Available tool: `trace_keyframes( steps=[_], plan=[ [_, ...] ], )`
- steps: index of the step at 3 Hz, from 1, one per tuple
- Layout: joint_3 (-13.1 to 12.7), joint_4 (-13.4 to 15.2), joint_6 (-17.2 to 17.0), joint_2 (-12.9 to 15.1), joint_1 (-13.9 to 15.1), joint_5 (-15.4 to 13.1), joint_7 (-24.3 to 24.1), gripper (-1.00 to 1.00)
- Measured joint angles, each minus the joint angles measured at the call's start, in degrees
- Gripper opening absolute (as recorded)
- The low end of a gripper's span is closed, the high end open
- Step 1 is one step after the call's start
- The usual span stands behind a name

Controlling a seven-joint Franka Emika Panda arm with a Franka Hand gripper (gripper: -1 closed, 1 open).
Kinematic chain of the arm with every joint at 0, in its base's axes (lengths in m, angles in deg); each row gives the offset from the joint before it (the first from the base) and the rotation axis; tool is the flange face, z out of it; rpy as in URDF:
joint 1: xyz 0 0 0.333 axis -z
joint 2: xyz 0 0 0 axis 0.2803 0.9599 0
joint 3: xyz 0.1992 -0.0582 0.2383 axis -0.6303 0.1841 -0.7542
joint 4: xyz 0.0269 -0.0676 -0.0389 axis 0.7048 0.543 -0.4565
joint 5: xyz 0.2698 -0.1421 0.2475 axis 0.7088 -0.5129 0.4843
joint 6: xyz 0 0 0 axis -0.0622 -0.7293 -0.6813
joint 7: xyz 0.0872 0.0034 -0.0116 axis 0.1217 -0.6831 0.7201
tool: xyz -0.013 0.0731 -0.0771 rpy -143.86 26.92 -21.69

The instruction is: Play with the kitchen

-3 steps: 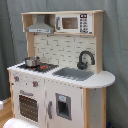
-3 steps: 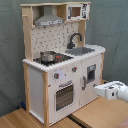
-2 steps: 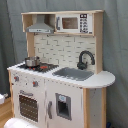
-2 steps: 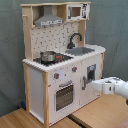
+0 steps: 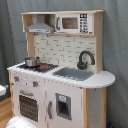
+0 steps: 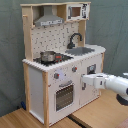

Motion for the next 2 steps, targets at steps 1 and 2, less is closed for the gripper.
trace_keyframes(
  steps=[1, 2],
  plan=[
    [0.6, -3.9, 2.7, 0.1, 5.9, 0.0, 0.0, 1.0],
    [1.0, -7.6, 5.3, 0.2, 11.4, 0.1, -0.1, 1.0]
  ],
)
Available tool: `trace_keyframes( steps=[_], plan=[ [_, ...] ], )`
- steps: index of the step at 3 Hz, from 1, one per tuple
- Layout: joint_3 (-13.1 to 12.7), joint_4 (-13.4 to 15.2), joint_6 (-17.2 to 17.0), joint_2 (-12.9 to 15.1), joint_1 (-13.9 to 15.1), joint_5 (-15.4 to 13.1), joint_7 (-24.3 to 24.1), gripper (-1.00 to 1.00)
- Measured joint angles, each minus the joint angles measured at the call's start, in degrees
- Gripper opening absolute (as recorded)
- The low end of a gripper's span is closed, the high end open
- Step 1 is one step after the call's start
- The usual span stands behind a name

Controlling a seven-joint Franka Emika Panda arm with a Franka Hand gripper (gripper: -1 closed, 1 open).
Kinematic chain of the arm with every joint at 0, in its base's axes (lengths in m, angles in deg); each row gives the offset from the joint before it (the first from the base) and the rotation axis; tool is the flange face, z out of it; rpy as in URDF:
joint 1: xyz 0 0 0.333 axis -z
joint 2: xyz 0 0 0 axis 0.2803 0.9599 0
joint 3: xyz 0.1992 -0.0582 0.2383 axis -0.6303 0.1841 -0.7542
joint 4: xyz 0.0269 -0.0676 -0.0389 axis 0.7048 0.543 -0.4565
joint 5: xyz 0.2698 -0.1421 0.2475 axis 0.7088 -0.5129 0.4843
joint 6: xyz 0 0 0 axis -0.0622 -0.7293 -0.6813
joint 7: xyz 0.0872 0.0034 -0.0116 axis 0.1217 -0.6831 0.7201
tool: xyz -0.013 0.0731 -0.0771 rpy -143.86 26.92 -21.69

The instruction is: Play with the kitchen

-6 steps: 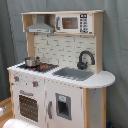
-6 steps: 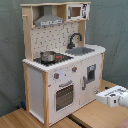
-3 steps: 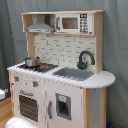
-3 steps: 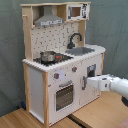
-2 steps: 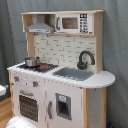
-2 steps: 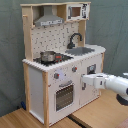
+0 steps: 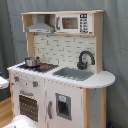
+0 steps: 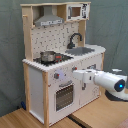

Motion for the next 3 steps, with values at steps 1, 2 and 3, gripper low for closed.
trace_keyframes(
  steps=[1, 2, 3],
  plan=[
    [0.3, -3.5, 1.8, 0.2, 4.6, 0.1, -0.2, 1.0],
    [1.4, -8.1, 2.0, 0.2, 8.9, 0.1, -0.8, 1.0],
    [3.8, -13.1, 0.2, 0.3, 12.3, 0.1, -1.4, 1.0]
  ],
)
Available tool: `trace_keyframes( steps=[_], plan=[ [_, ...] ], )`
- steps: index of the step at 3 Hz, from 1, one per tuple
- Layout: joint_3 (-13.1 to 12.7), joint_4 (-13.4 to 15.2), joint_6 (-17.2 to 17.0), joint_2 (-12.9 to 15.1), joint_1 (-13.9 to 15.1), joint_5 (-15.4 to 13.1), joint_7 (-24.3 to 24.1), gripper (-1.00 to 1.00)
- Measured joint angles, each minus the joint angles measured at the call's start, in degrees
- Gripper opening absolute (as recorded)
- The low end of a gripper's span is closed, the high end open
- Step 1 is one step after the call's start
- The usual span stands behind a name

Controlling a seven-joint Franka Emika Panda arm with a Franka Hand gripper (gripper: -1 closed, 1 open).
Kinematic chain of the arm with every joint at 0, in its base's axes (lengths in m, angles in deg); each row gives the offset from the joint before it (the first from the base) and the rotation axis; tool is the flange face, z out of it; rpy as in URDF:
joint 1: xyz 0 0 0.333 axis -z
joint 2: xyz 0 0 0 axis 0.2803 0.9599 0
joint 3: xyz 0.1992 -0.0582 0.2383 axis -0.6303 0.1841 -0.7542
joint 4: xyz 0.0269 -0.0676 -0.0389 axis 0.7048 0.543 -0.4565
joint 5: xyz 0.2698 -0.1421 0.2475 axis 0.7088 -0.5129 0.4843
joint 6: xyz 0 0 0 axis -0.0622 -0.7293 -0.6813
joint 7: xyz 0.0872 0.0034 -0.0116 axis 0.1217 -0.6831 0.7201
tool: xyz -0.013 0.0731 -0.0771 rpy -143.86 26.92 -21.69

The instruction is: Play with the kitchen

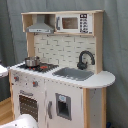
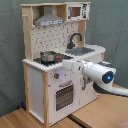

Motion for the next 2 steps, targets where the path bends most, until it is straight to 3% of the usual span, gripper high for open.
trace_keyframes(
  steps=[2],
  plan=[
    [3.7, -7.2, -7.0, 1.6, 4.9, 0.5, -4.6, 1.0]
  ],
)
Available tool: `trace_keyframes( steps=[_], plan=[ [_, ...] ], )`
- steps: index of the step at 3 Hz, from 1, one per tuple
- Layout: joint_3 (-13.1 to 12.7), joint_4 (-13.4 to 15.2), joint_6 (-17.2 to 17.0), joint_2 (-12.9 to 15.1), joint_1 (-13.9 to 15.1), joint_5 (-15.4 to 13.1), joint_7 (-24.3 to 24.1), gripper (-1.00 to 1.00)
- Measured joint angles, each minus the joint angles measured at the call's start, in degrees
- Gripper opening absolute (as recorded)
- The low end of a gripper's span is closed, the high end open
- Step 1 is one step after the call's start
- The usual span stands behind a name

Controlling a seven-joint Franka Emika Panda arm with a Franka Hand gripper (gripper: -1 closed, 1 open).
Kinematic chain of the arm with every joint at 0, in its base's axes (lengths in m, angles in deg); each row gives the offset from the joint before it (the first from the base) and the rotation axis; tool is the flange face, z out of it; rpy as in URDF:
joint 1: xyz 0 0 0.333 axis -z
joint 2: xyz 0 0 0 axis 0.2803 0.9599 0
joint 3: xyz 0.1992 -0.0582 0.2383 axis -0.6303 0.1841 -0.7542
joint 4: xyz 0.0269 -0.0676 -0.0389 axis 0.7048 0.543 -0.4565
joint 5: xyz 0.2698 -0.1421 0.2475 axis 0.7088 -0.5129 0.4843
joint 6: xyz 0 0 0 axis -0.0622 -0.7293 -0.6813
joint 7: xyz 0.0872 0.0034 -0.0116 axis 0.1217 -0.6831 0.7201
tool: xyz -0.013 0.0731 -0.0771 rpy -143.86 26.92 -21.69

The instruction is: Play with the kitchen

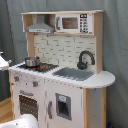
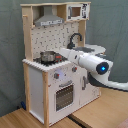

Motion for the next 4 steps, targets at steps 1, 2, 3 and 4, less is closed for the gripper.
trace_keyframes(
  steps=[1, 2, 3, 4],
  plan=[
    [-0.1, -2.7, -3.1, 1.1, 2.1, 0.8, -3.4, 1.0],
    [-0.5, -6.2, -6.4, 2.3, 4.5, 2.9, -5.3, 1.0],
    [-0.4, -10.3, -9.7, 3.7, 7.4, 6.6, -5.5, 1.0],
    [0.2, -13.5, -12.6, 5.8, 10.8, 10.3, -5.5, 1.0]
  ],
)
